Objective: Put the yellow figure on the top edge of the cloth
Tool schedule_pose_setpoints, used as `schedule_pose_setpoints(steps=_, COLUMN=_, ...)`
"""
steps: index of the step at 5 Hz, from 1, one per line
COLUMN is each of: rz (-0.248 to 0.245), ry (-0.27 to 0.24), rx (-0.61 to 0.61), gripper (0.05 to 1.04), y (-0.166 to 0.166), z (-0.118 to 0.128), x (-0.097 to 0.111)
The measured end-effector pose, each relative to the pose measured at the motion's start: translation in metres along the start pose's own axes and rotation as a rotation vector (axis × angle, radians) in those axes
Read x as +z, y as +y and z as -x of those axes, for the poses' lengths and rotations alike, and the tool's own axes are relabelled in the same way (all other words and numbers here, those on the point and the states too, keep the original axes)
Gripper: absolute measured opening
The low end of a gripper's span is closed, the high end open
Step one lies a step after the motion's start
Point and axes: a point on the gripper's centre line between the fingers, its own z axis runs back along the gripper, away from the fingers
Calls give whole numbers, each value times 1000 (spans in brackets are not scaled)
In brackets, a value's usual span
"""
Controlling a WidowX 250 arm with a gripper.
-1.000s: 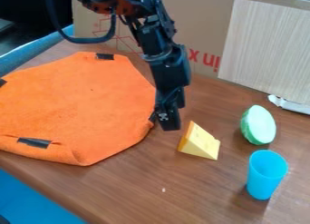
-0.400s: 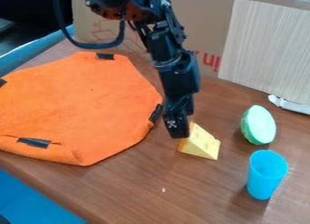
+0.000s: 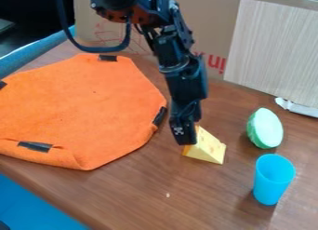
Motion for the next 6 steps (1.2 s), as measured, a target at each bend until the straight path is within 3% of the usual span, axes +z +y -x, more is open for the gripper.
schedule_pose_setpoints(steps=3, rz=2, ry=-2, rx=64, gripper=1001, y=0, z=-2, x=-18)
schedule_pose_setpoints(steps=4, rz=35, ry=3, rx=104, gripper=948, y=-2, z=2, x=-28)
schedule_pose_setpoints(steps=5, rz=30, ry=-41, rx=138, gripper=785, y=0, z=4, x=-26)
schedule_pose_setpoints(steps=6, rz=31, ry=-74, rx=154, gripper=785, y=-2, z=4, x=-15)
